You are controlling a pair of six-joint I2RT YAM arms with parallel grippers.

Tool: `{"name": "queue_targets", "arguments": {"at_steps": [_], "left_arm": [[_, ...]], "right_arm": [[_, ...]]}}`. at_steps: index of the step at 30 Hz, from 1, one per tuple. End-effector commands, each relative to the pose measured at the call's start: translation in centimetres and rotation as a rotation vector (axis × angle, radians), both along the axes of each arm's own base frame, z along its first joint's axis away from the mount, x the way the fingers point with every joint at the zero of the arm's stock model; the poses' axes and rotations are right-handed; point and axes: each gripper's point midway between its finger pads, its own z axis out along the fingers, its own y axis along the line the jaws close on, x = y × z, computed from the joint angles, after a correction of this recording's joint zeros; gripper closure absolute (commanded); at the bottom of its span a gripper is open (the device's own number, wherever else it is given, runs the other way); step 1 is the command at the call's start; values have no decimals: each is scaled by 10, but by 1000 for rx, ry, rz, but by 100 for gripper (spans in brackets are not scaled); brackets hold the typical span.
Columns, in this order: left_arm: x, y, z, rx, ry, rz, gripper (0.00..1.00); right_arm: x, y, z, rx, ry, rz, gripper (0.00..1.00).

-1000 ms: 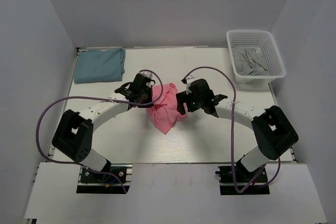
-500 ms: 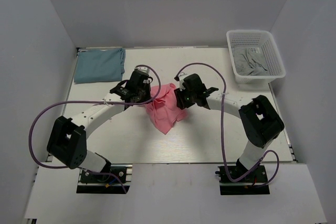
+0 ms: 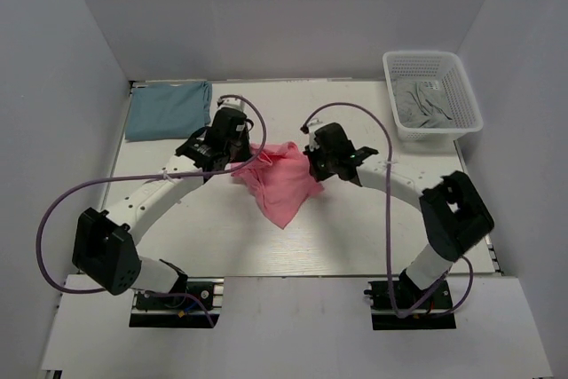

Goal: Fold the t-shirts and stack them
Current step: Flatten out the tshirt

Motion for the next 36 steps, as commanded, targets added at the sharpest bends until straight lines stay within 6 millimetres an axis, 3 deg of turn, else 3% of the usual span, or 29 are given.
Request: {"name": "queue_targets", "arguments": {"at_steps": [1,2,3,5,7,8,9,12,13,15,18,19,21,22,27,30,35,36], "left_arm": [[16,21,76,-39,-187,121,100],[18,31,86,-29,-217,179,100],[20,35,96,-24,-233,199,100],[18,54,121,-14,-289,289,100],[13,76,147,-9,-335,403,100],[11,82,158,-11,-359,427,100],[4,89,179,-44,-406,446,100],[-14,108,210,-81,-486,491,100],[-28,118,230,-127,-538,507,100],[-44,131,251,-171,-592,531,100],[-83,155,280,-257,-673,544,100],[-83,153,280,-262,-671,532,100],[-103,162,295,-330,-716,520,100],[-108,164,298,-351,-727,524,100],[-117,156,312,-399,-760,442,100],[-99,142,308,-369,-736,417,100],[-41,122,261,-204,-612,482,100],[-19,113,237,-137,-564,502,100]], "right_arm": [[27,-28,85,35,-232,-206,100],[26,-37,94,31,-240,-255,100],[28,-52,128,57,-323,-317,100],[25,-72,146,33,-374,-396,100],[18,-100,186,54,-472,-496,100],[15,-107,193,62,-485,-530,100],[7,-120,210,68,-516,-564,100],[-13,-151,251,104,-595,-641,100],[-22,-162,275,144,-640,-673,100],[-31,-176,293,150,-668,-704,100],[-63,-202,340,242,-731,-735,100],[-66,-204,348,261,-736,-740,100],[-79,-210,360,321,-746,-733,100],[-90,-211,376,385,-772,-704,100],[-102,-204,393,434,-787,-615,100],[-90,-199,382,392,-771,-634,100],[-46,-189,332,239,-696,-755,100],[-31,-185,314,171,-674,-781,100]]}}
